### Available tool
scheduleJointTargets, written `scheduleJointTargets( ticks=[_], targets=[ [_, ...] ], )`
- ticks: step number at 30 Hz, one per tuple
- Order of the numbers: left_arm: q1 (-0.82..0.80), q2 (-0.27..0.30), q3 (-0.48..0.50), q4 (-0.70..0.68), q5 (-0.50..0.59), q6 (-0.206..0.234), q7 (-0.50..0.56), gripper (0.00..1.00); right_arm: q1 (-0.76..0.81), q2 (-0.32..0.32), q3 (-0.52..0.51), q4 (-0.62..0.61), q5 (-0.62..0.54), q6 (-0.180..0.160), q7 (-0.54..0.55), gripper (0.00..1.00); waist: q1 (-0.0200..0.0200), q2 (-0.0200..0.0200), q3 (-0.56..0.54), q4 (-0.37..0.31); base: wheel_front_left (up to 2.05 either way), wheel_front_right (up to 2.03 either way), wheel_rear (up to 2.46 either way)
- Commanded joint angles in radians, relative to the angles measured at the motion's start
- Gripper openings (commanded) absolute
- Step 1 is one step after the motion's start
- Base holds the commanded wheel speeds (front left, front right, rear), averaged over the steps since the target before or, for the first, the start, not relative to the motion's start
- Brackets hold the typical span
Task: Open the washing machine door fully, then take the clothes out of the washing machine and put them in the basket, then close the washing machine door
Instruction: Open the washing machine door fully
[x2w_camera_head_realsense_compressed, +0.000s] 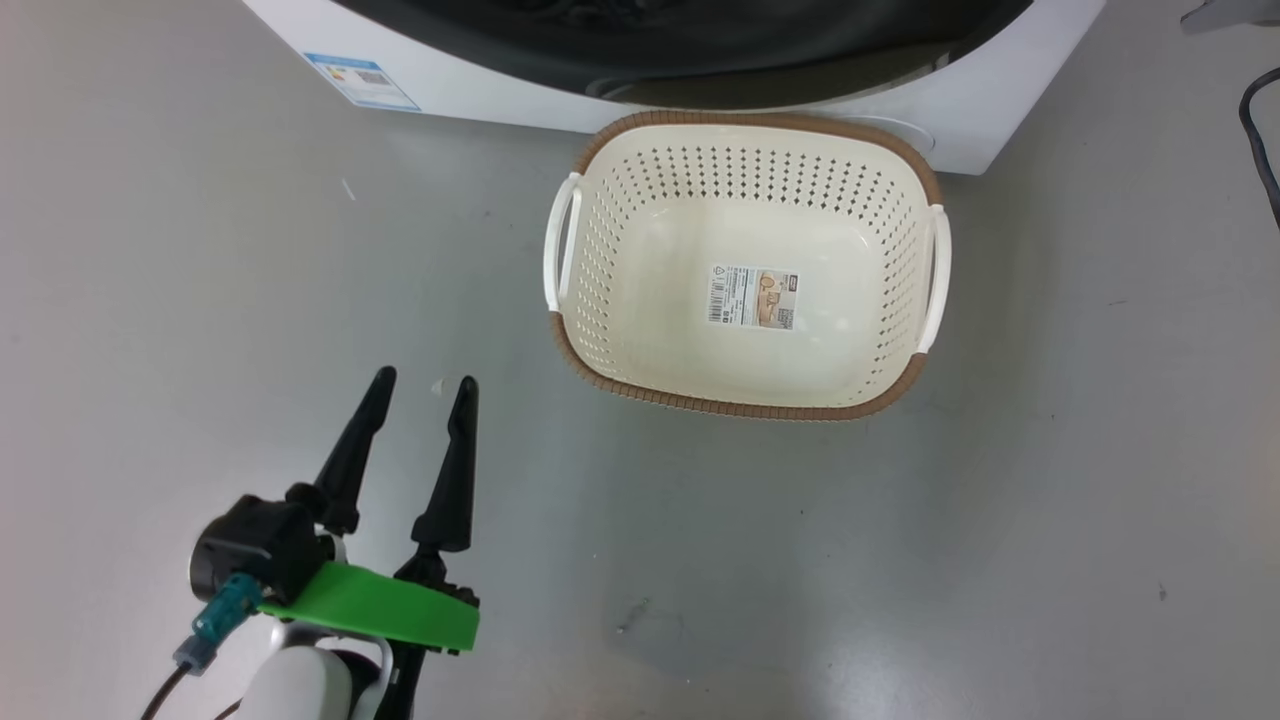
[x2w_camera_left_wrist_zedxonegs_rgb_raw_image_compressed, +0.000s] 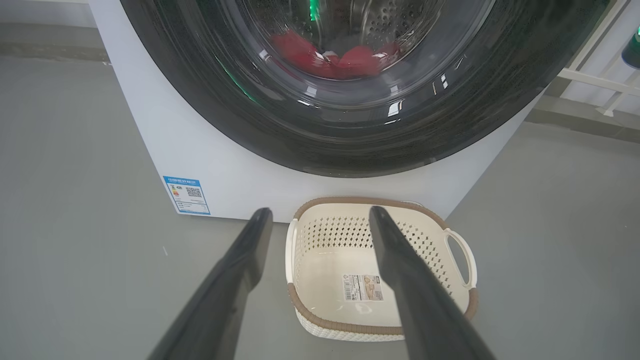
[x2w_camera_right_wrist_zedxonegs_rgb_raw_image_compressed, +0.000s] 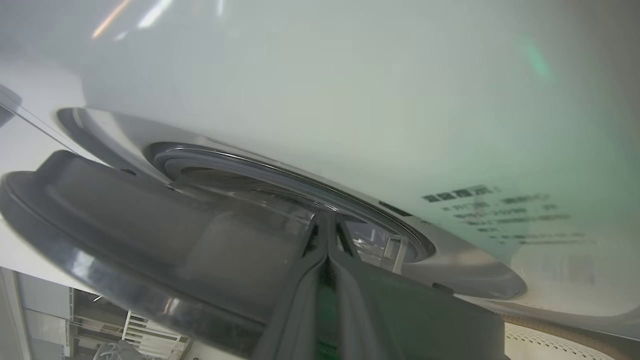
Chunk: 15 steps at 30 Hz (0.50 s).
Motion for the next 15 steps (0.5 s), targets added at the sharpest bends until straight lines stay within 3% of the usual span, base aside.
scheduleJointTargets(
  ticks=[1,15],
  targets=[
    [-0.008,0.019,0.029,-0.017,-0.007,-0.006,-0.009,1.0,-0.008,0.028,0.014,-0.023,0.009,0.001,0.015,0.0,0.0,-0.0001,-0.002,0.001,0.0,0.0,0.0],
    [0.008,0.019,0.026,-0.014,-0.008,-0.006,-0.009,1.0,0.096,0.048,0.038,-0.077,0.054,0.001,0.089,0.0,0.0,-0.0001,-0.058,-0.014,0.0,0.0,0.0]
  ],
)
